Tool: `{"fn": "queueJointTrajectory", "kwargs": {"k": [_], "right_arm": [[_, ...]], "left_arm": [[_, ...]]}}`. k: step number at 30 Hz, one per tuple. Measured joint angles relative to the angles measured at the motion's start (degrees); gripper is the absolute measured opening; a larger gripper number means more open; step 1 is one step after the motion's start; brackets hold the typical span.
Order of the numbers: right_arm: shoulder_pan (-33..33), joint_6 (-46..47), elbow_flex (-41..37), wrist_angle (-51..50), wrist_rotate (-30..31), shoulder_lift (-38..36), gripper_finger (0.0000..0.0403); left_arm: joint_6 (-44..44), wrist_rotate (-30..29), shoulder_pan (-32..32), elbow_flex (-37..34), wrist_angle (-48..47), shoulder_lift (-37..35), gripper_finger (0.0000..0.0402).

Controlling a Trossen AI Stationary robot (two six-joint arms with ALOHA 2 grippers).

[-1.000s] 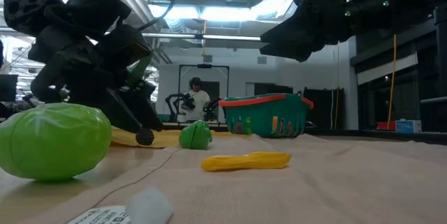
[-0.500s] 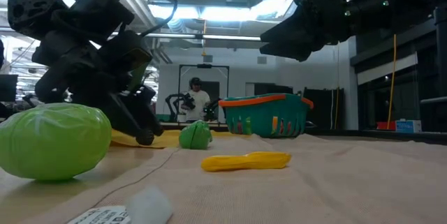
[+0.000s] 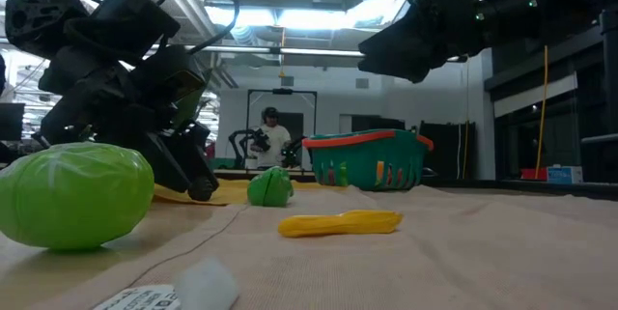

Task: Pick and placing Produce into tupperware
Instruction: Put the blackberry into the basket

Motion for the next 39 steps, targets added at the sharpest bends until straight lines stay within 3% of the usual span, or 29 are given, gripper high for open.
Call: {"fn": "queueJointTrajectory", "kwargs": {"k": [25, 39], "right_arm": [[0.0, 0.0, 0.0, -0.1, 0.0, 0.0, 0.0271], [0.0, 0.0, 0.0, -0.1, 0.0, 0.0, 0.0271]], "left_arm": [[-0.5, -0.3, 0.0, 0.0, 3.8, 3.3, 0.0265], [-1.0, -0.3, 0.0, 0.0, 3.1, 3.2, 0.0211]]}}
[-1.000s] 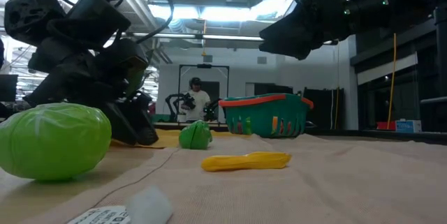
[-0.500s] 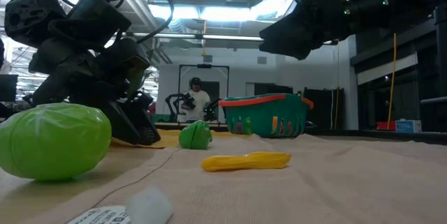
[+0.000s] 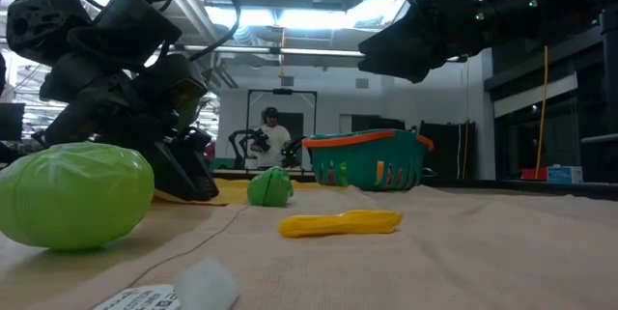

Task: Pick and placing Produce into tupperware
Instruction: Put the blackberry into the basket

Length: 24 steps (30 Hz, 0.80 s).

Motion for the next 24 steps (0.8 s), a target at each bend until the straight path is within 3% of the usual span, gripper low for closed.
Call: {"fn": "queueJointTrajectory", "kwargs": {"k": [24], "right_arm": [[0.0, 0.0, 0.0, 0.0, 0.0, 0.0, 0.0271]], "left_arm": [[-0.4, 0.1, 0.8, 0.0, -0.2, 0.0, 0.0116]]}}
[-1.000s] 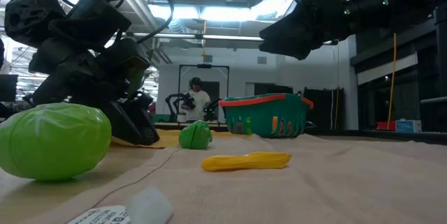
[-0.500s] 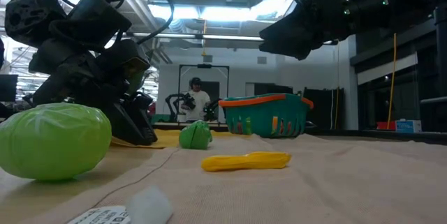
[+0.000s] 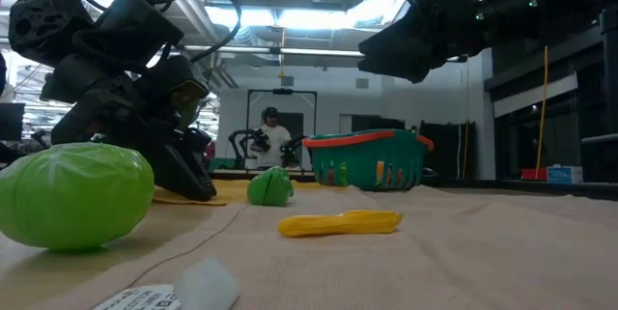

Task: Pick and placing Produce into tupperware
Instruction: Put the blackberry into the basket

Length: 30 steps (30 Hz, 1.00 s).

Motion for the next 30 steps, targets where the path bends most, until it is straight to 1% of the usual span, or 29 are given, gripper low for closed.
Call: {"fn": "queueJointTrajectory", "kwargs": {"k": [3, 6, 11, 14, 21, 27, 30], "right_arm": [[0.0, 0.0, 0.0, 0.0, 0.0, 0.0, 0.0271], [0.0, 0.0, 0.0, 0.0, 0.0, 0.0, 0.0271], [0.0, 0.0, 0.0, 0.0, 0.0, 0.0, 0.0271], [0.0, 0.0, 0.0, 0.0, 0.0, 0.0, 0.0271], [0.0, 0.0, 0.0, 0.0, 0.0, 0.0, 0.0271], [0.0, 0.0, 0.0, -0.4, 0.0, 0.0, 0.0271], [0.0, 0.0, 0.0, -0.4, 0.0, 0.0, 0.0271]], "left_arm": [[0.0, 0.0, 0.0, 0.0, 0.1, 0.0, 0.0103], [0.0, 0.0, 0.0, 0.0, 0.1, 0.0, 0.0100], [0.0, 0.0, 0.0, 0.0, 0.8, 0.0, 0.0116], [0.0, 0.0, 0.0, 0.0, 0.9, 0.0, 0.0117], [0.0, 0.0, 0.0, 0.0, 0.9, -1.3, 0.0093], [-0.1, 0.0, 0.0, 0.0, 0.9, -1.8, 0.0108], [-0.1, 0.0, 0.0, 0.0, 1.1, -2.4, 0.0106]]}}
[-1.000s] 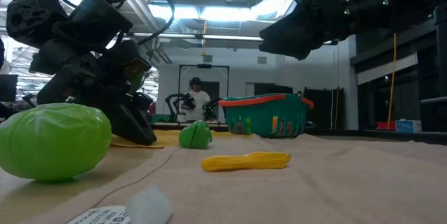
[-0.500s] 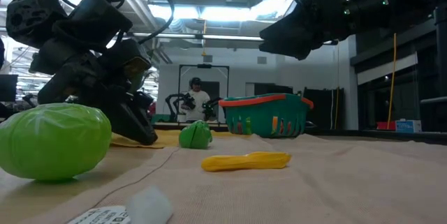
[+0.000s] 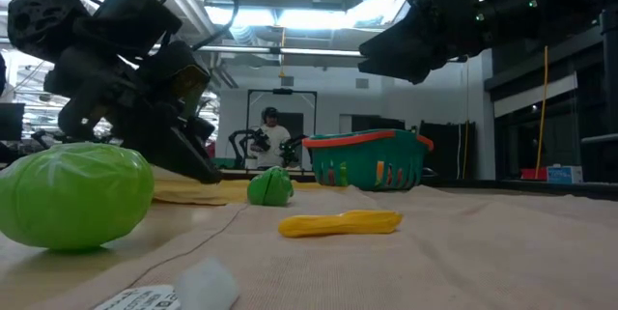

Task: Pick and placing Produce into tupperware
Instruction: Put the blackberry into the basket

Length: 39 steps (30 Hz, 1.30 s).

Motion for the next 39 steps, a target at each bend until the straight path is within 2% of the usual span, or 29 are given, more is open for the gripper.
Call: {"fn": "queueJointTrajectory", "kwargs": {"k": [5, 13, 20, 27, 30, 33, 39], "right_arm": [[-0.2, -0.2, 0.0, 0.2, 0.1, 0.0, 0.0271], [-1.7, -1.4, 0.0, 0.9, 0.3, 0.0, 0.0271], [-1.7, -1.5, 0.0, 0.5, 0.0, 0.0, 0.0271], [-1.7, -0.9, 0.0, 1.6, 0.0, 0.0, 0.0271], [-1.7, -2.1, -0.4, 1.9, 0.0, -1.0, 0.0271], [-2.3, -2.0, -3.1, 3.7, 0.0, -3.7, 0.0271], [-2.6, -2.9, -13.8, 12.2, 0.0, -11.8, 0.0271]], "left_arm": [[0.0, 1.0, 1.2, 0.0, -1.4, -3.5, 0.0086], [0.1, 1.5, 4.6, 0.0, -6.0, -13.8, 0.0103], [0.1, 1.5, 7.0, 0.0, -6.7, -21.9, 0.0084], [0.1, 1.5, 9.9, 0.0, -6.0, -25.5, 0.0099], [0.6, 1.5, 11.6, 0.0, -5.3, -25.8, 0.0094], [0.7, 2.0, 13.2, 0.0, -5.0, -25.8, 0.0083], [2.1, 9.6, 16.1, 0.0, -0.7, -25.7, 0.0087]]}}
